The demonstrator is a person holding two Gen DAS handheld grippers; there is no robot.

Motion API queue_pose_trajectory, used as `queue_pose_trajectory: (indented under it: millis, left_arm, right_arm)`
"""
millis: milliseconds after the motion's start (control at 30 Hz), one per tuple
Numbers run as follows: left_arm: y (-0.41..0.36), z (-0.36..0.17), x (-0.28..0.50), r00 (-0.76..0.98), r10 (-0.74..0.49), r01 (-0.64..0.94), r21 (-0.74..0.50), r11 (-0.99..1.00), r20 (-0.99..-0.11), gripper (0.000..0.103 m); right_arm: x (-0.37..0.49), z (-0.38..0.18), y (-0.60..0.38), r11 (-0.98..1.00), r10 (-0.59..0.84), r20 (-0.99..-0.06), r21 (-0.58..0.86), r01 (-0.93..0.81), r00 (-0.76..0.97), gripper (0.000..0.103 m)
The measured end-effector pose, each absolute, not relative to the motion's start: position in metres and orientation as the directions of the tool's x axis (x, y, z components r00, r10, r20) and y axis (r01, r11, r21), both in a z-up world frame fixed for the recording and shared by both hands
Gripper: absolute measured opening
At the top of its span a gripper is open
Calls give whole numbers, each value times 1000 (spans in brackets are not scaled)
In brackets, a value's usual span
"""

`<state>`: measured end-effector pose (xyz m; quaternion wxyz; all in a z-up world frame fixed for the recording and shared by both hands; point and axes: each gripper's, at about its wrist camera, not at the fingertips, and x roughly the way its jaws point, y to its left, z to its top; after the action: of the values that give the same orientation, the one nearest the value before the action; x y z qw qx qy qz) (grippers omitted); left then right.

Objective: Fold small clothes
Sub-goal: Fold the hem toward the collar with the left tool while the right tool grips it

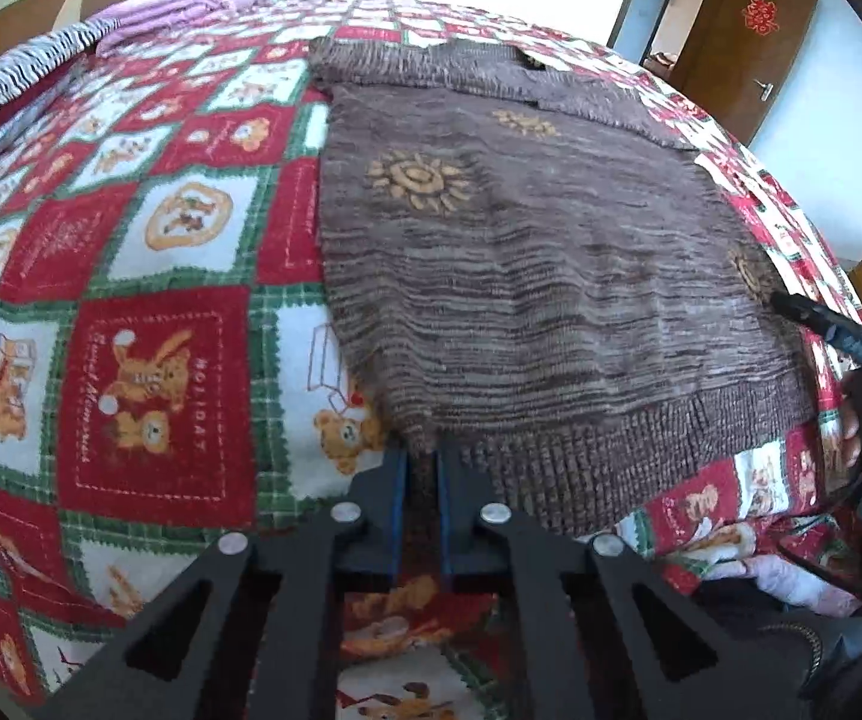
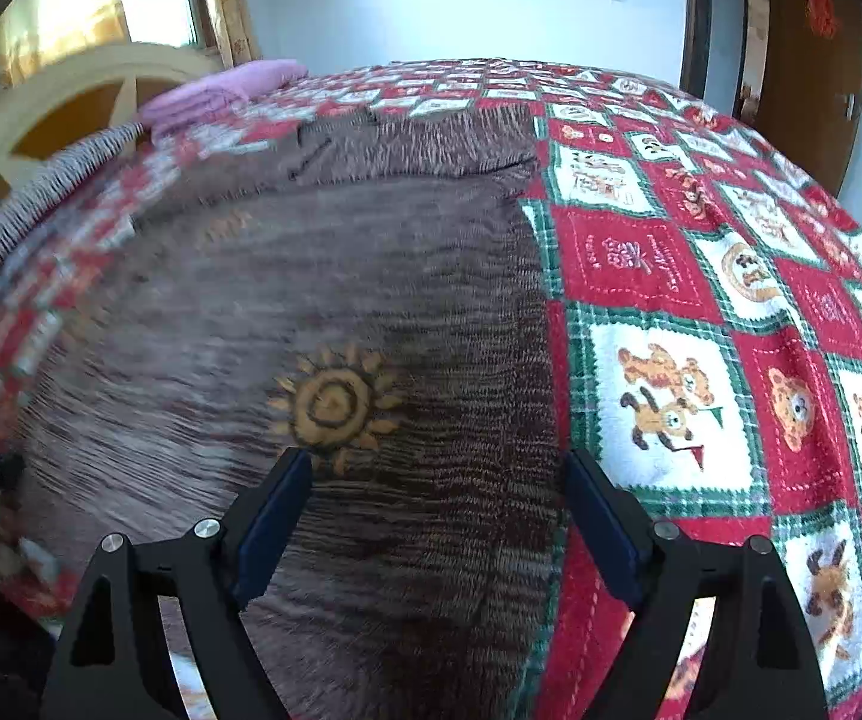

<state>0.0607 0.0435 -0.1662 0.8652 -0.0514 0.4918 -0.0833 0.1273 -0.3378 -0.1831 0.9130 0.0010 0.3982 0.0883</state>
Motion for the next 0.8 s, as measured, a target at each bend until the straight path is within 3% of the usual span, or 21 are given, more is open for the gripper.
queue_pose_trajectory:
  millis: [133,300,400,600,667,700,800]
  left_arm:
    - [43,-155,57,545,-194,113,-159,981,-815,9]
    - [43,-157,58,545,-197,112,-162,980,-815,9]
    - [46,-162,61,525,-198,96,-173,980,-828,9]
    - [47,-166,60,503,-162,58,-154,986,-849,9]
    - [44,-166,58,496,-125,51,-115,992,-859,9]
    - [43,-164,57,498,-118,52,-107,993,-859,9]
    - [43,-162,55,502,-117,59,-101,993,-857,9]
  right_arm:
    - [112,-166,-356,986,169,-711,116,-124,683,85]
    - [86,-181,-371,986,167,-761,137,-96,626,85]
    - [71,-194,-372,981,192,-789,161,-106,583,77]
    - [62,-204,-370,983,182,-803,146,-109,567,55]
    - [60,-204,-365,979,203,-804,152,-137,559,37]
    - [58,-205,-358,979,196,-811,130,-156,551,35]
    - [53,-204,-351,980,174,-806,84,-182,565,11]
